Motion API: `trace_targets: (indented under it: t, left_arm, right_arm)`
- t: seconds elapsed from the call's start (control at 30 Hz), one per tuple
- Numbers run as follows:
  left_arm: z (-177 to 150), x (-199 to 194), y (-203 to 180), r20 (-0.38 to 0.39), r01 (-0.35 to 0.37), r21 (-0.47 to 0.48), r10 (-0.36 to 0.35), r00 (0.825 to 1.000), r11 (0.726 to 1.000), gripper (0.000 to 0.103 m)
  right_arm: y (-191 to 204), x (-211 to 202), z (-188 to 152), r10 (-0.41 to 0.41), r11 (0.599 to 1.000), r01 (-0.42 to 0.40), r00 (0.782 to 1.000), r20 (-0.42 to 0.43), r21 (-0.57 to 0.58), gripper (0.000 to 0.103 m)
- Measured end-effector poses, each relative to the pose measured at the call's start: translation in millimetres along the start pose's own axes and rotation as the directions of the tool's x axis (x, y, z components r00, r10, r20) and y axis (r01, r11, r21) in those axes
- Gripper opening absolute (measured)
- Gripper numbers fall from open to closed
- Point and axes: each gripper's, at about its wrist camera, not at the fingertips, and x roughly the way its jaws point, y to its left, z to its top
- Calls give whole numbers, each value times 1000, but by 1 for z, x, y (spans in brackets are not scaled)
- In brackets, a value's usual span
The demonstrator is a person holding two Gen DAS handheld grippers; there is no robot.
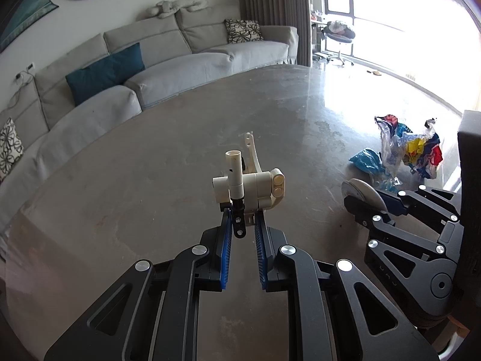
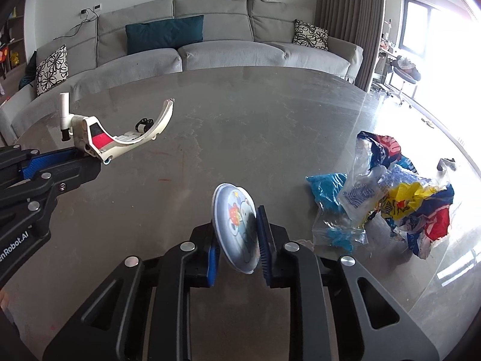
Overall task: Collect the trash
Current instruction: 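Grasp the round cartoon-printed lid with the right gripper while the left holds the toy, then carry the toy over the bin and open the left gripper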
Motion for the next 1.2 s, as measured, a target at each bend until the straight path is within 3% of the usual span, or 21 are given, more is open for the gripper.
trace_targets:
  t: [0.5, 0.83, 1.2]
  left_arm:
    - [-16, -37, -15, 16, 21, 22, -21, 1000, 1000, 16]
    - [-47, -70, -53, 10, 85, 62, -86, 996, 994, 16]
    - [-81, -110, -120, 3, 177, 146, -180, 984, 973, 16]
  right_arm:
    - [15, -59, -24, -1, 999, 2, 999, 38, -39, 14]
    - [0, -109, -54, -46, 999, 47, 997, 60, -6, 14]
    - [-36, -170, -126, -131, 989, 127, 990, 53, 73, 14]
